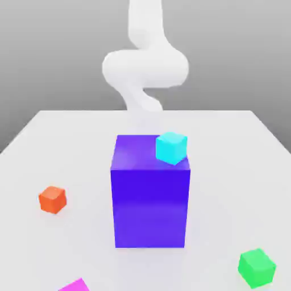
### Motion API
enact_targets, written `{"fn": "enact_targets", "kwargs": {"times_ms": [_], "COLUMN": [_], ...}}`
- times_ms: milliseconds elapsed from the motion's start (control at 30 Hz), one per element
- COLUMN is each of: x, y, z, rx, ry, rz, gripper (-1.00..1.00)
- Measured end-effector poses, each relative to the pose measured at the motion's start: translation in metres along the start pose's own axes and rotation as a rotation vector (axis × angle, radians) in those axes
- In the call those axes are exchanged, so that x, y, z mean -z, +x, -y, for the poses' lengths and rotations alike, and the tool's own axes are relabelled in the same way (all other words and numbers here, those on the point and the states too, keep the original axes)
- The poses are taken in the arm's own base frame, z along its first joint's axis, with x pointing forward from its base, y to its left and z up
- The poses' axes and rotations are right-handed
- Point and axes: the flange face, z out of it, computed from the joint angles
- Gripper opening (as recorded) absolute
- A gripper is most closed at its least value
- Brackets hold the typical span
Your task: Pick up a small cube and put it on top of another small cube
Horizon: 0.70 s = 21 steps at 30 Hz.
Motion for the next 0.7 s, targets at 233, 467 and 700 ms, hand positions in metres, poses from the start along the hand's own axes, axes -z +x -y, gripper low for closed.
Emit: {"fn": "enact_targets", "kwargs": {"times_ms": [233, 467, 700], "x": [-0.124, -0.243, -0.35], "y": [0.014, 0.014, 0.0], "z": [-0.016, -0.06, -0.13], "rx": [-0.176, -0.353, -0.546], "ry": [-0.19, -0.361, -0.522], "rz": [0.046, 0.095, 0.148], "gripper": [0.0, 0.0, 0.0]}}
